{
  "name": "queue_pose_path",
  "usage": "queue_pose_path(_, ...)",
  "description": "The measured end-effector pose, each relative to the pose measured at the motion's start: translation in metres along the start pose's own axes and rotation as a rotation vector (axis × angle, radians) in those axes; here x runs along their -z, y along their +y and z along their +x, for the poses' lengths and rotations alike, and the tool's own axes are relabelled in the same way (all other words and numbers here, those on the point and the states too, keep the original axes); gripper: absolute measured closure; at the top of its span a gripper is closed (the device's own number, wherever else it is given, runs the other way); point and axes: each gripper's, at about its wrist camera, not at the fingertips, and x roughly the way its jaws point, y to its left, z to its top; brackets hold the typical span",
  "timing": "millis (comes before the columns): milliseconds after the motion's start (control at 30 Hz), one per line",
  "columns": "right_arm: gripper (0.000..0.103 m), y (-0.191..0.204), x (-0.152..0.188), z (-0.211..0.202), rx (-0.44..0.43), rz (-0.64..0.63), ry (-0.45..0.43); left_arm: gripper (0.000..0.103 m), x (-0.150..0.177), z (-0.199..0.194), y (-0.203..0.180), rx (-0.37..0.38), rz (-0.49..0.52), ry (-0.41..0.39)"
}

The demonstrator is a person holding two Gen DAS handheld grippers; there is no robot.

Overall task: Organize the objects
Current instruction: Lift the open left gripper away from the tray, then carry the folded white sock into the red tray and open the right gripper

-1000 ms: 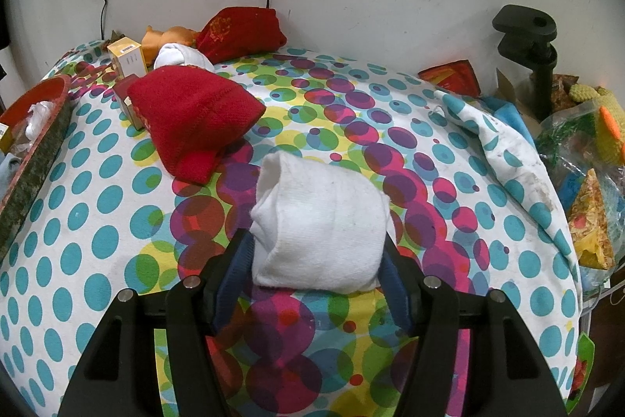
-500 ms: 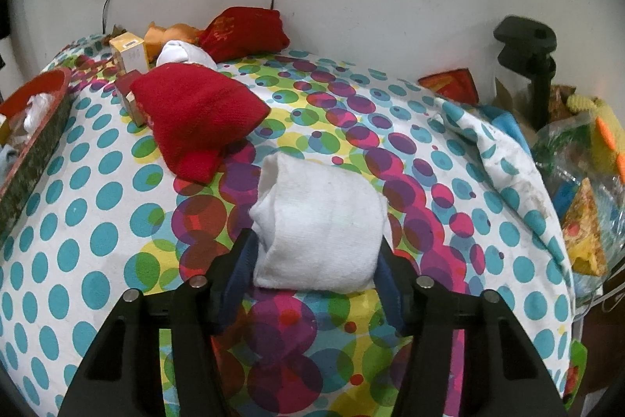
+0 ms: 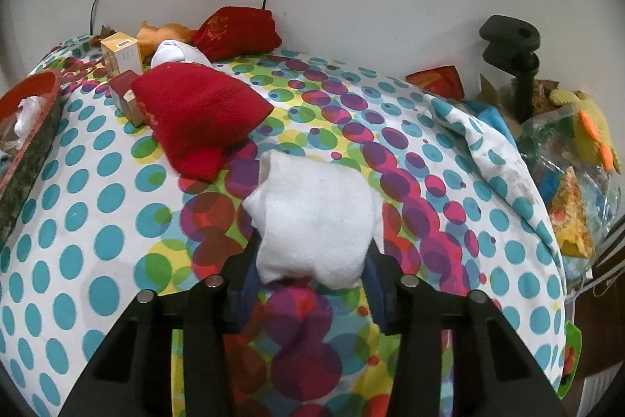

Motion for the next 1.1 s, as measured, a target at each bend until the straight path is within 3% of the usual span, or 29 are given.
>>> queue_pose_path(300,0.066,0.008,0.014,-0.034,-0.092,0.056,-0.035,0.037,0.0,-0.005,0.007,0.016,-0.03,-0.006)
queue_pose_path(567,0.067,0.035,0.018,-0.058,-0.132,0.002,-0.052,0.037,-0.001,-0.009,0.009,0.03,-0.037,-0.008)
queue_pose_path(833,0.066,0.11,-0.002,-0.095,-0.275,-0.103,-0.113,0.037,-0.003,-0.011,0.017,0.001,-0.062,-0.01)
queue_pose_path(1100,0.066,0.224,-0.01,-0.116,-0.444,-0.257,-0.094,0.037,-0.003,-0.009,0.028,-0.009,-0.099,0.006)
